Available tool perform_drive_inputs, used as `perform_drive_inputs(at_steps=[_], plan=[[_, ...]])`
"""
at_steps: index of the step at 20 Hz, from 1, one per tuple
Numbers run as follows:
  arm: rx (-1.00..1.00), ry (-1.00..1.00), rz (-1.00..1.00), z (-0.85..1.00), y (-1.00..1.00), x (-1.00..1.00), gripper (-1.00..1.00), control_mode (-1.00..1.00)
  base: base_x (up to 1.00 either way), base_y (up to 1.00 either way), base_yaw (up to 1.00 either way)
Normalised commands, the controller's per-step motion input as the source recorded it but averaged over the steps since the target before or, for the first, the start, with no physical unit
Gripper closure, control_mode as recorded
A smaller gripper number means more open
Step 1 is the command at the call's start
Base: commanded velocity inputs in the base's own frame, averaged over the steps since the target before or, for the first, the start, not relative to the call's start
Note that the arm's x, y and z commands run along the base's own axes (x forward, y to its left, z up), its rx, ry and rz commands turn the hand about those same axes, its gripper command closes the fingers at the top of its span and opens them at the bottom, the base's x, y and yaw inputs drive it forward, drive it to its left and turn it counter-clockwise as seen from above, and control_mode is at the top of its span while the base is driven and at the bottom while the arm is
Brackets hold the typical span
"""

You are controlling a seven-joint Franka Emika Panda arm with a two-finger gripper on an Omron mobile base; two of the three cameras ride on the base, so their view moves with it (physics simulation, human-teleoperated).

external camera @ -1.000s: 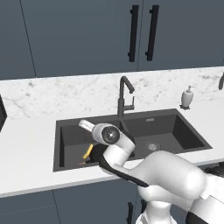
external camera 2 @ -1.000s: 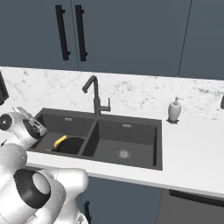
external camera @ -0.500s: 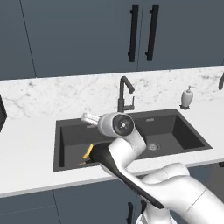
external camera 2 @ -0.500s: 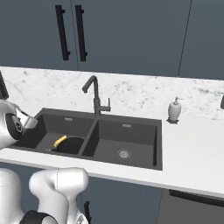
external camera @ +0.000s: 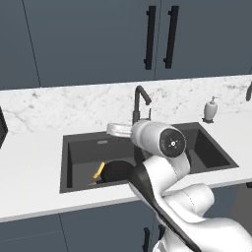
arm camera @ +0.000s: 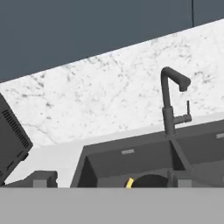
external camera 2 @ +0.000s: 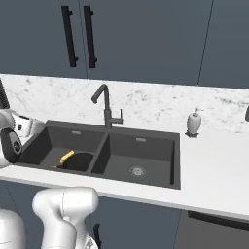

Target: Pick the pan and sponge and place them into the sink. Then turn on the water.

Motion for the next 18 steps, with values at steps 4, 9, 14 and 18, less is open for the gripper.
perform_drive_inputs(at_steps=[4,9,14,18], plan=[[-0.05,-0.26,0.19,0.36,-0.71,-0.02,-1.0,-1.0,0.0,0.0,0.0],[-0.04,-0.21,0.17,0.19,-0.85,-0.46,-1.0,-1.0,0.0,0.0,0.0],[-0.03,-0.16,0.08,0.11,-0.91,-0.23,-1.0,-1.0,0.0,0.0,0.0],[-0.04,-0.09,0.03,-0.01,-0.86,0.0,-1.0,-1.0,0.0,0.0,0.0]])
